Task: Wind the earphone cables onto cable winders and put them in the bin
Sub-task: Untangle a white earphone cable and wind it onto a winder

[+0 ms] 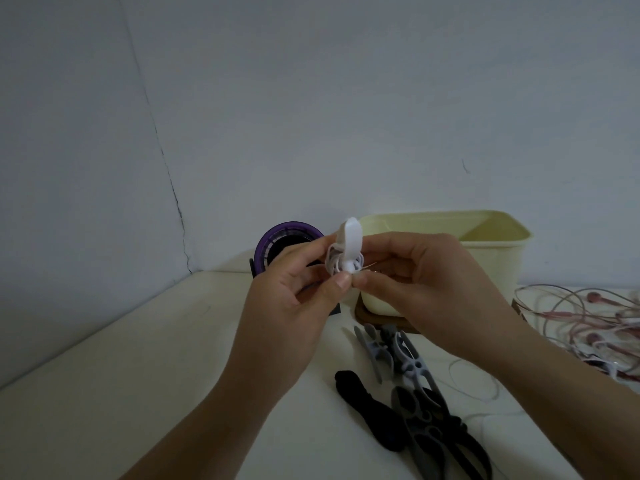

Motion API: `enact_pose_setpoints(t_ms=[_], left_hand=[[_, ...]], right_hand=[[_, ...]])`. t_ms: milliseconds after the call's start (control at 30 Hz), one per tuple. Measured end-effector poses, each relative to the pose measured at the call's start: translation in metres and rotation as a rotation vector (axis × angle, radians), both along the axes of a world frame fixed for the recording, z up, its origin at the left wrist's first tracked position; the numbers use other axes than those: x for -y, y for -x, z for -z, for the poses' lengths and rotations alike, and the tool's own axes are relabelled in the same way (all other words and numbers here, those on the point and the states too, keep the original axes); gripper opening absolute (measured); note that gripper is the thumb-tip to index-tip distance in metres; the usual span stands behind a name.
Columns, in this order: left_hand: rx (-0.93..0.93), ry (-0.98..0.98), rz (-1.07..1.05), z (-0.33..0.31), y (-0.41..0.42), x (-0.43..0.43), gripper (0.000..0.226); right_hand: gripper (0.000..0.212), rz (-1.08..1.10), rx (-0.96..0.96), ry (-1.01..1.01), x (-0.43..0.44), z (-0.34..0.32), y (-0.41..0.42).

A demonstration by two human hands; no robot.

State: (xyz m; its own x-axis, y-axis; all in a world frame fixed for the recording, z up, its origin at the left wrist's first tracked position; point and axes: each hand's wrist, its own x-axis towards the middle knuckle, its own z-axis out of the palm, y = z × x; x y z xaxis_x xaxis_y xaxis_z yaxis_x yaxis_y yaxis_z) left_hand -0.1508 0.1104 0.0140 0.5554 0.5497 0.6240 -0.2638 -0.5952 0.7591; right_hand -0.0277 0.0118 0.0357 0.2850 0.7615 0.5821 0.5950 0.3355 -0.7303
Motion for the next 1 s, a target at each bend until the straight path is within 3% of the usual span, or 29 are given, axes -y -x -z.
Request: enact_pose_setpoints(t_ms=[367,600,700,1000], left_hand=[[-0.055,0.254,0.251,-0.004,0.003,-0.013,0.036],[-0.137,0.225,0.250,-0.011,0.006,-0.012,0.043],[-0.080,0.273,0.293,-0.017,0.008,-0.009,0.020],[0.050,0.444,0.249,-0.018,0.002,0.000,0.039]], right_hand=[[0.016,-0.039,-0.108,0.061,0.005,-0.008,0.001],[0.016,-0.049,-0.297,0.100,0.007,-0.012,0.003],[0.031,-0.041,-0.288,0.084,0.008,-0.013,0.004],[0.023,-0.099,-0.350,0.009,0.002,-0.008,-0.005]])
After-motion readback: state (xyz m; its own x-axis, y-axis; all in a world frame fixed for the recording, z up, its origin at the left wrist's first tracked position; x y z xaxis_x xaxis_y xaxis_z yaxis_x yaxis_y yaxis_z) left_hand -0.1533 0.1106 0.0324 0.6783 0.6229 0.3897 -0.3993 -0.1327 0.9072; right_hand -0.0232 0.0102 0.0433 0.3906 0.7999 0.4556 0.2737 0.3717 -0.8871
